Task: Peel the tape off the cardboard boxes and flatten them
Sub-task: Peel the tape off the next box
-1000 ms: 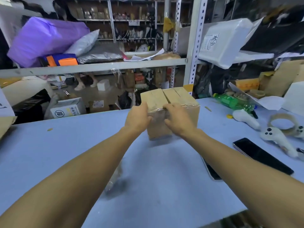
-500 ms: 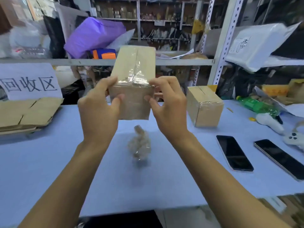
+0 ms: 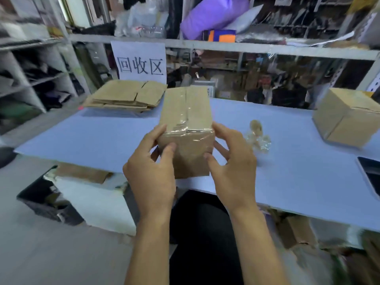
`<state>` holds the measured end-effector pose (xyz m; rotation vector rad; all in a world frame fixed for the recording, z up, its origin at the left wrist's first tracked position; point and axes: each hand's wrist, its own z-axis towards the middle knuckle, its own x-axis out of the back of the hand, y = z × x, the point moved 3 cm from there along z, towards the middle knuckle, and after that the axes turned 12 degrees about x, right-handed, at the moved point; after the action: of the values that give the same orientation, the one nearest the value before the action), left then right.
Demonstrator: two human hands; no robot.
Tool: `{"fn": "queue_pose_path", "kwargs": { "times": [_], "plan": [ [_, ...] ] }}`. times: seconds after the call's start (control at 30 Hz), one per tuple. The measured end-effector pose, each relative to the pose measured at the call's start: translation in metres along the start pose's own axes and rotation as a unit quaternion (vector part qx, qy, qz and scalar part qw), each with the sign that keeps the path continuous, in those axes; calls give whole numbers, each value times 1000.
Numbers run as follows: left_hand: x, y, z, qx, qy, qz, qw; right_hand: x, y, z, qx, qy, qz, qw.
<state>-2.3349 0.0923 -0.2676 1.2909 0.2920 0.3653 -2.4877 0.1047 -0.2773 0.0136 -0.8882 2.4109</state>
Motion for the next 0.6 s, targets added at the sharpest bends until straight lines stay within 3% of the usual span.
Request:
{"fn": "queue_pose_path", "kwargs": {
  "times": [0.23,0.6],
  "plan": [
    [13,-32,-8,22,-48,-8,999,-5,6,-42,-133,42,15,990],
    [-5,-41,-12,-45,-144,165,975,-12,5,-44,-124,55,10,991]
  ]
}}
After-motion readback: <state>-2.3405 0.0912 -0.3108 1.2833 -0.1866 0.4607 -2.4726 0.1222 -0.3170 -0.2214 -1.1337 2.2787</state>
